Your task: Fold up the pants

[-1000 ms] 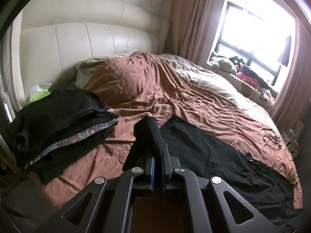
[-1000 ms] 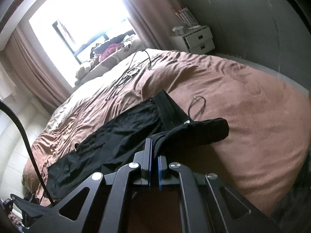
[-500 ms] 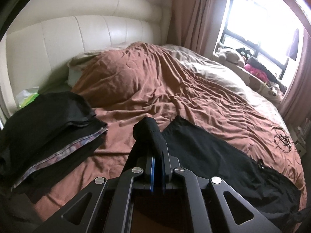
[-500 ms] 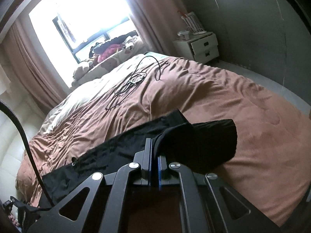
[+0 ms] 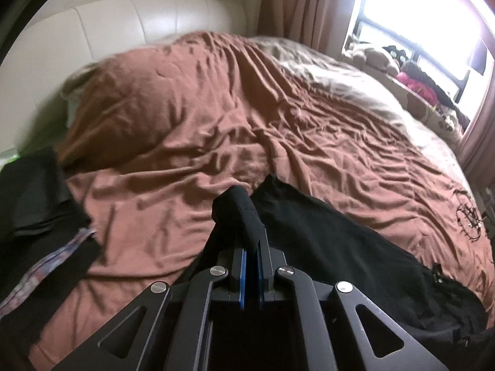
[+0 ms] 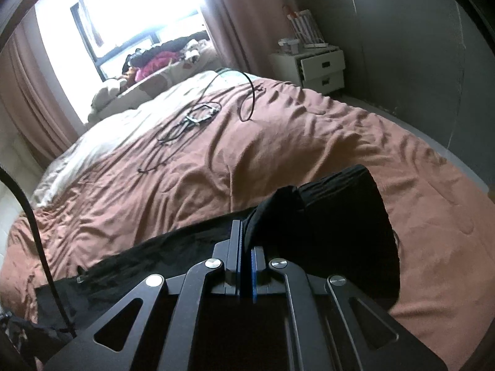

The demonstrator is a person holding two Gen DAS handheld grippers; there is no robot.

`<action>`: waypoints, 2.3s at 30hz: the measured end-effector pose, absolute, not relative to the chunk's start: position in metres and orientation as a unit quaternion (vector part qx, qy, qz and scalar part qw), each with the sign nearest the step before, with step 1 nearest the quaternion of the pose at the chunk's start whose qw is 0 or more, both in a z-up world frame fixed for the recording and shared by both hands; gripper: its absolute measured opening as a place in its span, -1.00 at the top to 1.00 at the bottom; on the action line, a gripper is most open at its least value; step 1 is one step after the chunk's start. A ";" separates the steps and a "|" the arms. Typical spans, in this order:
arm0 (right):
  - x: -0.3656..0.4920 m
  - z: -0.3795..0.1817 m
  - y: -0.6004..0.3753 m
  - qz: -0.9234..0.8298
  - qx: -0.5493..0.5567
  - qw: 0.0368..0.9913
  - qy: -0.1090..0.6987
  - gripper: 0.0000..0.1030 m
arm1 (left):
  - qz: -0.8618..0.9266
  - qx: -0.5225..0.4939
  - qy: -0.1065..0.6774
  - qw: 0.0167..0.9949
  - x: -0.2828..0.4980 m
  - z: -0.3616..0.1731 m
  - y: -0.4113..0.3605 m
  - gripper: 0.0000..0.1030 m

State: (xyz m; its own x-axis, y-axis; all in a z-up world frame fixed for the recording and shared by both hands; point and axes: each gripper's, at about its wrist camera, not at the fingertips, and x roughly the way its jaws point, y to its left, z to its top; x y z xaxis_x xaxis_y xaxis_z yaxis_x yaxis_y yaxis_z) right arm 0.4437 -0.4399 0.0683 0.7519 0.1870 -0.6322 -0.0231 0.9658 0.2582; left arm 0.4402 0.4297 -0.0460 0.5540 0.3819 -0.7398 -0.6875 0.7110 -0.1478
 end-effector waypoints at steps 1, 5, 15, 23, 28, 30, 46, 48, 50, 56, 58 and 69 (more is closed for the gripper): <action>0.453 0.065 -0.437 0.055 0.117 0.927 0.352 0.98 | 0.314 -0.215 0.358 0.852 0.449 -0.051 0.433 0.89; 0.486 0.049 -0.426 0.042 0.116 0.922 0.367 0.98 | 0.314 -0.209 0.374 0.847 0.482 -0.067 0.441 0.89; 0.536 0.015 -0.410 0.021 0.096 0.914 0.393 0.98 | 0.314 -0.195 0.413 0.832 0.550 -0.096 0.453 0.89; 0.551 0.005 -0.400 0.018 0.080 0.917 0.389 0.98 | 0.321 -0.195 0.422 0.825 0.573 -0.114 0.462 0.89; 0.551 0.005 -0.397 0.018 0.085 0.927 0.364 0.98 | 0.327 -0.203 0.409 0.827 0.577 -0.114 0.465 0.86; 0.551 0.001 -0.389 0.008 0.061 0.927 0.369 0.95 | 0.335 -0.199 0.427 0.816 0.580 -0.118 0.465 0.70; 0.483 0.034 -0.331 0.120 -0.055 0.932 0.338 -0.33 | 0.293 -0.192 0.424 0.835 0.496 -0.086 0.445 -0.24; 0.474 0.037 -0.324 0.139 -0.059 0.929 0.339 -0.33 | 0.290 -0.204 0.421 0.835 0.479 -0.082 0.445 -0.24; 0.467 0.036 -0.314 0.162 -0.063 0.924 0.342 -0.33 | 0.289 -0.211 0.421 0.833 0.465 -0.079 0.445 -0.24; 0.465 0.041 -0.300 0.216 -0.080 0.910 0.344 -0.33 | 0.289 -0.222 0.415 0.833 0.424 -0.075 0.438 -0.23; 0.465 0.040 -0.292 0.236 -0.091 0.903 0.346 -0.33 | 0.287 -0.229 0.415 0.833 0.414 -0.078 0.437 -0.17; 0.467 0.029 -0.243 0.291 -0.166 0.872 0.357 -0.33 | 0.276 -0.301 0.442 0.799 0.390 -0.128 0.438 0.02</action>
